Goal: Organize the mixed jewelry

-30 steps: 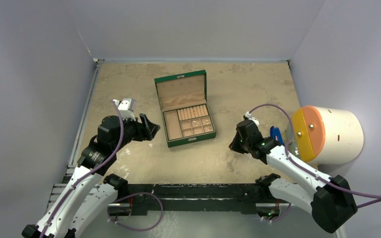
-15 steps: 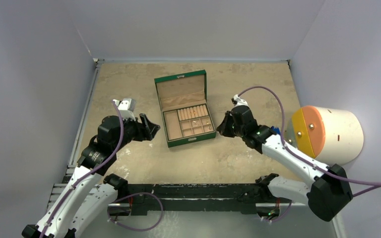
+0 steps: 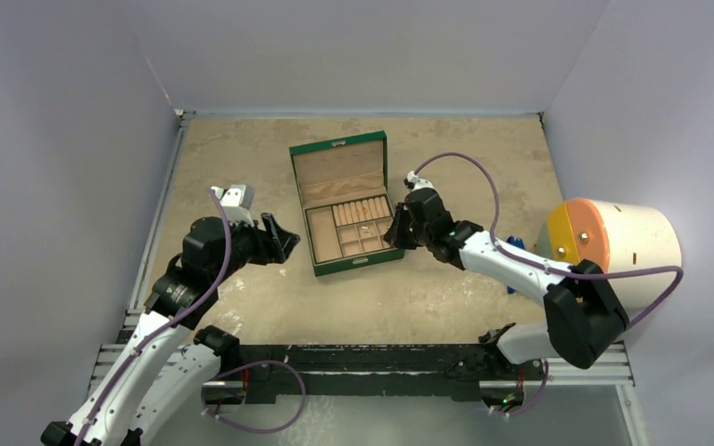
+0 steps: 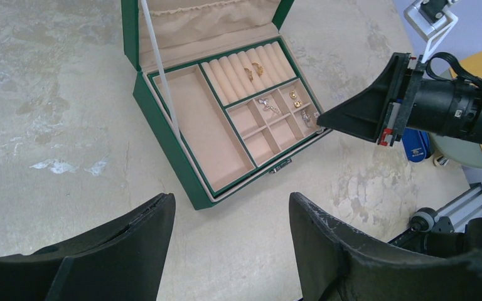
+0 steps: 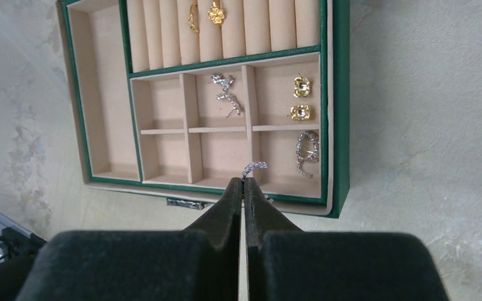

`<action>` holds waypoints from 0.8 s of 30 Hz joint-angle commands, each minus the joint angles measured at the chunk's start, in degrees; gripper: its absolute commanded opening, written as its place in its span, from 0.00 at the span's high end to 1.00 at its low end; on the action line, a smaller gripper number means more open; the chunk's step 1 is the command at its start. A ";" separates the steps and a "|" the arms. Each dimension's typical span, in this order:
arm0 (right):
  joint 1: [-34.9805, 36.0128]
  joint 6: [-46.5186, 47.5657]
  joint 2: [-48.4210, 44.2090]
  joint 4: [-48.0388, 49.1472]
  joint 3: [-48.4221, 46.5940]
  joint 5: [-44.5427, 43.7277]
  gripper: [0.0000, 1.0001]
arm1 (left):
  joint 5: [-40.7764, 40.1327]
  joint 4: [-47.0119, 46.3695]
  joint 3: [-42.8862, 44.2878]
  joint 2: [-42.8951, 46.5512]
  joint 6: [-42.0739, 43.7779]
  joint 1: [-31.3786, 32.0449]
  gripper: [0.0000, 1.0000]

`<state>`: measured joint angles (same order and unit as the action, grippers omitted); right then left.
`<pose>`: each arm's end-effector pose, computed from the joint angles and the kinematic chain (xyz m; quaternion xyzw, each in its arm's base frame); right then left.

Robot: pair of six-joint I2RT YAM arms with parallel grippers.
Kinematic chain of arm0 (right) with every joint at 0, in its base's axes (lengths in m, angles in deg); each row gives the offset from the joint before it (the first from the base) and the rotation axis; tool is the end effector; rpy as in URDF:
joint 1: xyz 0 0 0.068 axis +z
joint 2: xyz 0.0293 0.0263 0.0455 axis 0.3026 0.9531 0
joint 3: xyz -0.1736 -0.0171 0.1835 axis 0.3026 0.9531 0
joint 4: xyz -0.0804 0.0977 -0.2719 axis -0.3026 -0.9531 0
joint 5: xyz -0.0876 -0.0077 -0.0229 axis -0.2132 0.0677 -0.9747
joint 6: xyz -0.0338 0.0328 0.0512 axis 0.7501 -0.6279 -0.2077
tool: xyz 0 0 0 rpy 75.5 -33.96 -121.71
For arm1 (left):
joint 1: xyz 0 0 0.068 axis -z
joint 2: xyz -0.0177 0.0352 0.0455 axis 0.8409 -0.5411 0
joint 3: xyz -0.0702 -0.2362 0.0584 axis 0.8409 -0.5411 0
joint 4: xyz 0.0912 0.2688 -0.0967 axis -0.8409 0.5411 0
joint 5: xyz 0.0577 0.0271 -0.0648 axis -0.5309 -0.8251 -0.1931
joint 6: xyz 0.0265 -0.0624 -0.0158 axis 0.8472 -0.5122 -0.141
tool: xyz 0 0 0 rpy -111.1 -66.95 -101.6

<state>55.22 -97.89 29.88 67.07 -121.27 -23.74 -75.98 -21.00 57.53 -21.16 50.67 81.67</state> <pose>0.2819 0.2148 0.1790 0.0097 0.8847 0.2732 0.3776 0.1987 -0.0965 0.2911 -0.0041 0.8260 -0.2895 0.4836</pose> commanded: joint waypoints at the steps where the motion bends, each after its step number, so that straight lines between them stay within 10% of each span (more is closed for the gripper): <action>1: 0.70 0.64 1.74 3.71 -2.93 -0.29 1.00 | 0.23 -2.29 1.13 0.54 0.01 -0.34 0.34; 24: 0.99 -0.25 6.88 2.74 -3.42 -3.57 0.98 | 0.57 -2.35 1.14 0.04 0.01 -0.43 0.34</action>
<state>55.86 -97.98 36.75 68.81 -122.05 -25.40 -75.98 -21.00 57.53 -21.16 50.67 81.62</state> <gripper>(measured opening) 0.007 0.663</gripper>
